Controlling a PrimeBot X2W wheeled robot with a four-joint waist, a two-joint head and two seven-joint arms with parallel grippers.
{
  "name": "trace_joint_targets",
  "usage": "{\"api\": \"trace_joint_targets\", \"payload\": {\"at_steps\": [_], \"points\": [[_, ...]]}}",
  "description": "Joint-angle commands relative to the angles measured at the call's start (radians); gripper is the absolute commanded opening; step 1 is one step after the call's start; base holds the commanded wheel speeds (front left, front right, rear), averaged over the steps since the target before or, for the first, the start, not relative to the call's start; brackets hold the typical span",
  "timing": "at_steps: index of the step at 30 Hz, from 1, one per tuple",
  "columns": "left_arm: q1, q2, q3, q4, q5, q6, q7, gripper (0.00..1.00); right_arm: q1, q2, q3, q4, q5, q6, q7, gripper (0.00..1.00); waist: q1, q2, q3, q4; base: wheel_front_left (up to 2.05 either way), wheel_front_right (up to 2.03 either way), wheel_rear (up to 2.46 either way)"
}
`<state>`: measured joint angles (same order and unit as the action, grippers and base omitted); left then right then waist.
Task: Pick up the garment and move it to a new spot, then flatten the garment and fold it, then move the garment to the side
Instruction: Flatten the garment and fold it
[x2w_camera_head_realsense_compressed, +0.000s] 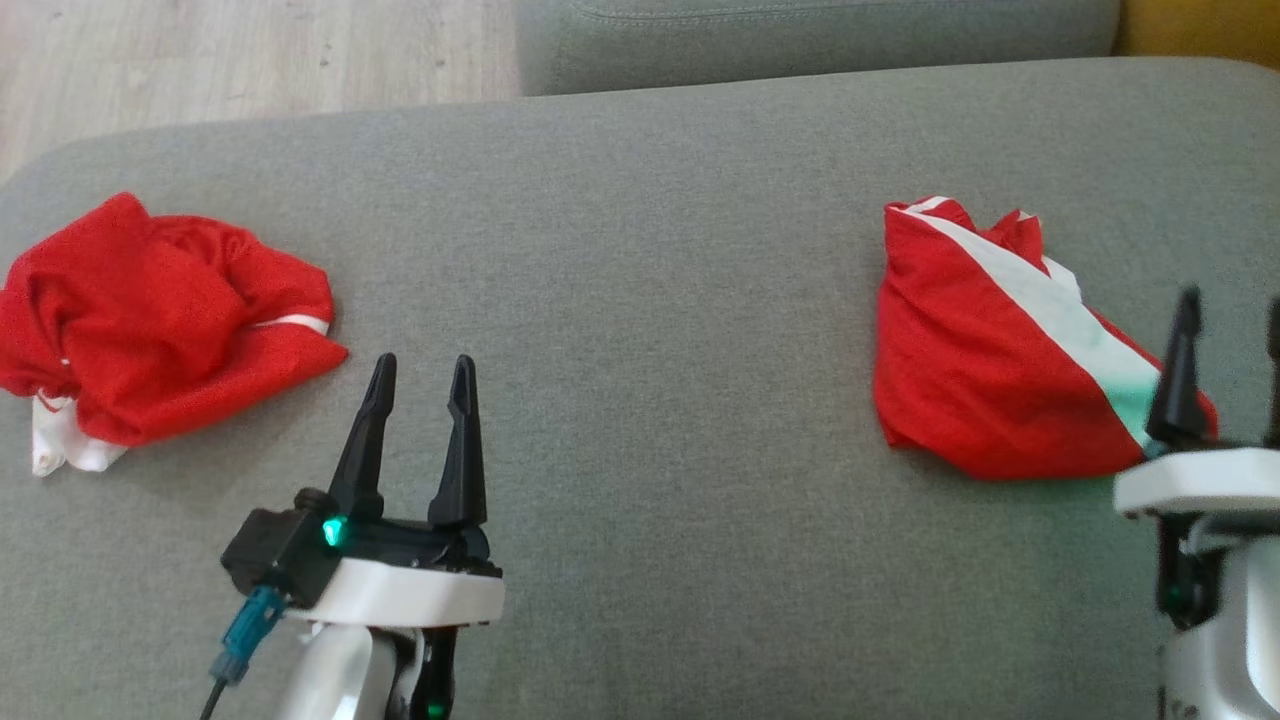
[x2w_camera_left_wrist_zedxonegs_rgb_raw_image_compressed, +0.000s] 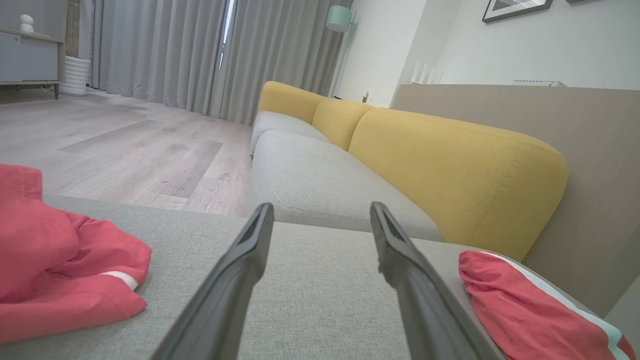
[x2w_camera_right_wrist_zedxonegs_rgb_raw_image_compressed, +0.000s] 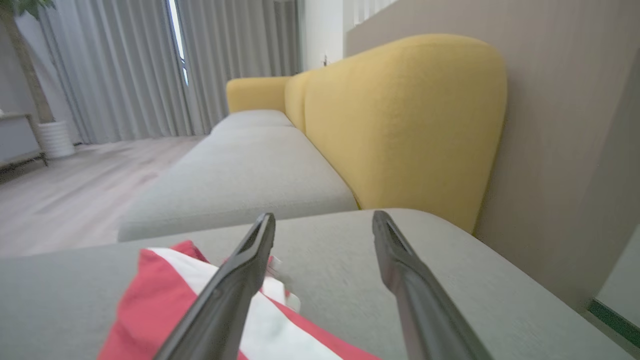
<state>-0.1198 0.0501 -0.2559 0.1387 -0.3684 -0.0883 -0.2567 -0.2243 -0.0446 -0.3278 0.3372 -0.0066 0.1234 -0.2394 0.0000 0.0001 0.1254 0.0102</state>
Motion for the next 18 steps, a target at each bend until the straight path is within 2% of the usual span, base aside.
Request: {"api": "trace_joint_targets", "payload": {"at_steps": [1, 2, 6, 9, 13, 18], "points": [[-0.037, 0.0, 0.037, -0.038, 0.009, -0.001, -0.005, 1.0, -0.027, -0.006, 0.072, -0.076, 0.034, 0.007, -0.017, 1.0, 0.0, -0.0001, -0.005, 0.006, 0.0, 0.0, 0.0], [-0.037, 0.0, 0.037, -0.038, 0.009, -0.001, -0.005, 1.0, -0.027, -0.006, 0.072, -0.076, 0.034, 0.007, -0.017, 1.0, 0.0, -0.0001, -0.005, 0.006, 0.0, 0.0, 0.0], [-0.033, 0.0, 0.038, -0.047, 0.008, -0.002, -0.005, 1.0, 0.016, -0.006, 0.184, -0.158, 0.089, 0.007, -0.021, 1.0, 0.0, -0.0001, -0.01, 0.014, 0.0, 0.0, 0.0], [-0.032, 0.0, 0.031, -0.051, 0.007, -0.004, -0.005, 1.0, 0.052, -0.006, 0.249, -0.173, 0.108, 0.007, -0.022, 1.0, 0.0, -0.0001, -0.009, 0.025, 0.0, 0.0, 0.0], [-0.033, 0.0, 0.016, -0.054, 0.003, -0.004, -0.005, 1.0, 0.051, -0.006, 0.276, -0.159, 0.113, 0.007, -0.022, 1.0, 0.0, -0.0001, -0.001, 0.046, 0.0, 0.0, 0.0], [-0.044, 0.0, 0.007, -0.05, 0.002, -0.005, -0.005, 1.0, -0.041, -0.006, 0.261, -0.08, 0.057, 0.007, 0.016, 1.0, 0.0, -0.0001, 0.028, 0.08, 0.0, 0.0, 0.0]]}}
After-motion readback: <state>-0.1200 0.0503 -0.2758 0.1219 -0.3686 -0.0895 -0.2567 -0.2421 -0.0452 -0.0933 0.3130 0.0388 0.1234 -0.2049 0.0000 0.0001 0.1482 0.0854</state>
